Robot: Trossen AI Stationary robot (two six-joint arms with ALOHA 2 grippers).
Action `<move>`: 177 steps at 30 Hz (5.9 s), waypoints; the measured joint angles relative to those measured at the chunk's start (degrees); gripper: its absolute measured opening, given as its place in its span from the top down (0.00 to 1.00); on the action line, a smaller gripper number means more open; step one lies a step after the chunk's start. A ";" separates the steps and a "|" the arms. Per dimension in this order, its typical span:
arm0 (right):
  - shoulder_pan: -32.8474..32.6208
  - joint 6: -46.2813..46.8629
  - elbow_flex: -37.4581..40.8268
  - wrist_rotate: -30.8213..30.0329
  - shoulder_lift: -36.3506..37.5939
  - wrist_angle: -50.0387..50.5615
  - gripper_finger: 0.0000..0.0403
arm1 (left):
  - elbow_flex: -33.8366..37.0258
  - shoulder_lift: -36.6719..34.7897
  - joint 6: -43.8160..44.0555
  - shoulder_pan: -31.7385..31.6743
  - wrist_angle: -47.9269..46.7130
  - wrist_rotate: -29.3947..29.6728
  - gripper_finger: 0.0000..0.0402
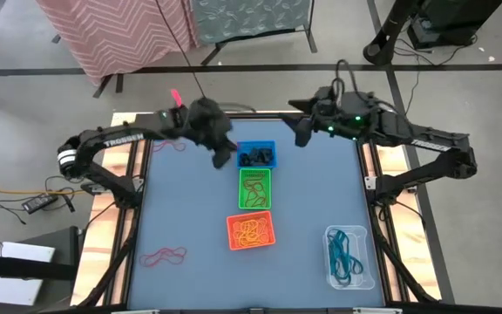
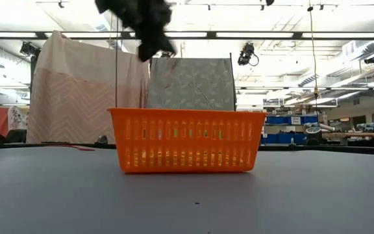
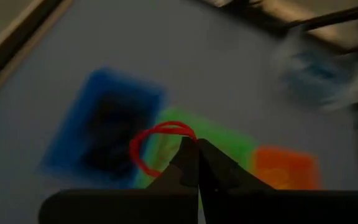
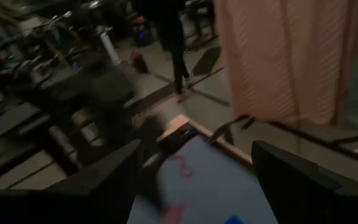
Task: Sort rubber bands into baskets
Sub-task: Put the red rubber band into the green bin
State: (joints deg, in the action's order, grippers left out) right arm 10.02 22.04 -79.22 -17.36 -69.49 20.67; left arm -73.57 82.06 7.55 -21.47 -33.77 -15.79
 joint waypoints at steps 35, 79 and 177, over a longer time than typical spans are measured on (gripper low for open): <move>1.48 -0.81 0.00 -0.75 -0.81 6.95 0.23 | 11.33 13.99 13.74 14.82 25.66 0.93 0.83; 1.26 6.78 7.10 -0.49 -0.81 2.04 0.23 | 12.48 22.03 -7.31 -32.92 -19.07 20.18 0.42; -16.64 17.20 7.02 2.21 -1.93 -1.78 0.23 | 12.13 3.19 22.03 42.11 -0.62 12.16 0.44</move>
State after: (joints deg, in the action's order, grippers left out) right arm -6.61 39.24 -72.20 -15.15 -71.42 18.89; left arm -61.45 85.26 29.58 20.65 -34.39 -3.63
